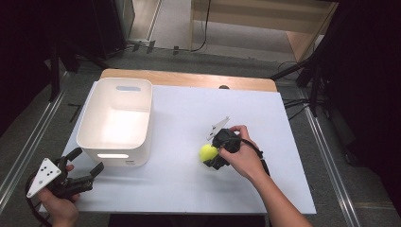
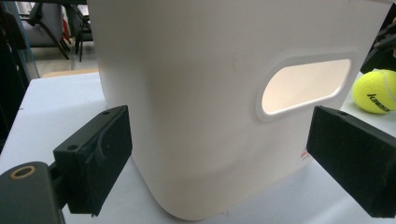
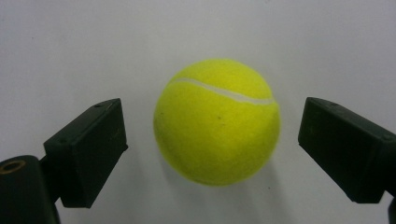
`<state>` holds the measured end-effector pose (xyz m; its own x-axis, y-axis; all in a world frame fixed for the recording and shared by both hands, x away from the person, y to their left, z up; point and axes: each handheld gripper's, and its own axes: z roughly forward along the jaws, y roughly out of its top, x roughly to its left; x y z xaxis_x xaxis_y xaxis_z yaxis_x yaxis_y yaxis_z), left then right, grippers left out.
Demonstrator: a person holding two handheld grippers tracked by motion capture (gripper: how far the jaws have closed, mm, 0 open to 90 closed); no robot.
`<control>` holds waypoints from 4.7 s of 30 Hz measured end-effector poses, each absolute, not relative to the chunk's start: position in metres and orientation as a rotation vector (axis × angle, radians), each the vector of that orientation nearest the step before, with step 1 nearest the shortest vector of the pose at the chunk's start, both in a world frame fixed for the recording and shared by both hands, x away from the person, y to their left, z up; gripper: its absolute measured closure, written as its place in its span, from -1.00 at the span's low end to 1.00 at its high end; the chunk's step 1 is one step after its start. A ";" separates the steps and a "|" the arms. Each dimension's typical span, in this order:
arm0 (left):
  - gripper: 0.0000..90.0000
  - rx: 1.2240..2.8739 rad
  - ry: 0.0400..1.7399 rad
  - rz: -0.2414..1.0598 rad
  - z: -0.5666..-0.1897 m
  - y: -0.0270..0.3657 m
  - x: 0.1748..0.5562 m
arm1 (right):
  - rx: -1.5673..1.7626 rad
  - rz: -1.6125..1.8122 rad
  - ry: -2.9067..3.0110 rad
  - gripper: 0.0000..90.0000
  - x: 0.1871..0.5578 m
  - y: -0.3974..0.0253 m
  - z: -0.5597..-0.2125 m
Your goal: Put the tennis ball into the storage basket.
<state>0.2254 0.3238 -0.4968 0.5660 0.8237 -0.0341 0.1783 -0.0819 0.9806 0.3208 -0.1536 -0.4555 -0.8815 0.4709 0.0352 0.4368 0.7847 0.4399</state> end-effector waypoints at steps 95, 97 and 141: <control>-0.84 1.587 0.860 0.647 -0.497 0.325 0.226 | 0.534 0.535 2.992 -0.47 0.353 -0.083 -0.388; -0.84 1.588 0.860 0.647 -0.497 0.325 0.226 | 0.533 0.539 2.997 -0.47 0.353 -0.081 -0.386; -0.84 1.580 0.858 0.642 -0.497 0.326 0.226 | 0.392 0.615 3.023 -0.47 0.363 -0.018 -0.347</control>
